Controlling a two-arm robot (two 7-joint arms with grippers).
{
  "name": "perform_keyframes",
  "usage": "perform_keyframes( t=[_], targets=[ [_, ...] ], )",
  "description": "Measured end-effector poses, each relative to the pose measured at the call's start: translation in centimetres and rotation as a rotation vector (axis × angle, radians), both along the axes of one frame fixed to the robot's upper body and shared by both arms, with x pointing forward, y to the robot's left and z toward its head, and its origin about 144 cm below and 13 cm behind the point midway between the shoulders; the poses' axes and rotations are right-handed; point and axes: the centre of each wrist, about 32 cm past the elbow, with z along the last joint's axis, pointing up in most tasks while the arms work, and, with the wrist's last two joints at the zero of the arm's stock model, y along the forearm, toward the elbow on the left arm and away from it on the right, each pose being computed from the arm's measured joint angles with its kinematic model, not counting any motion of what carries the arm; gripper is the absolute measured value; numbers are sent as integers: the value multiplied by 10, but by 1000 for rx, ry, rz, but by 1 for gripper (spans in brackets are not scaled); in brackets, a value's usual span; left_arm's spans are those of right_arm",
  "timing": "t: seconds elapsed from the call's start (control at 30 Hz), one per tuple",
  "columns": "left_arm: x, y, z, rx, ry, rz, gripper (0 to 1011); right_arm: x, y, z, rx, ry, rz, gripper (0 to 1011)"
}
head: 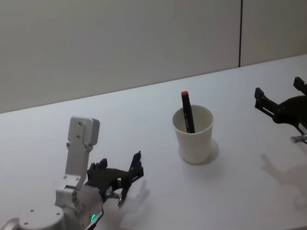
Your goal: Place the pen into the pen holder.
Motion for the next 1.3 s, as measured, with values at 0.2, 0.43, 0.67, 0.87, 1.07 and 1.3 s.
perform_keyframes(
  t=[0.2,0.43,0.67,0.87,1.07,1.3],
  targets=[
    [-1,-1,-6,32,40,2,1000,0,0,0,0,0,0,1002],
    [-1,-2,-14,57,77,3,1000,0,0,0,0,0,0,1002],
    [-1,-4,-19,77,99,0,1000,0,0,0,0,0,0,1002],
    [0,-6,-21,92,103,-1,1000,0,0,0,0,0,0,1002],
    [1,-7,-22,103,98,-1,999,0,0,0,0,0,0,1002],
    [2,-8,-21,116,86,2,1000,0,0,0,0,0,0,1002]
  ],
)
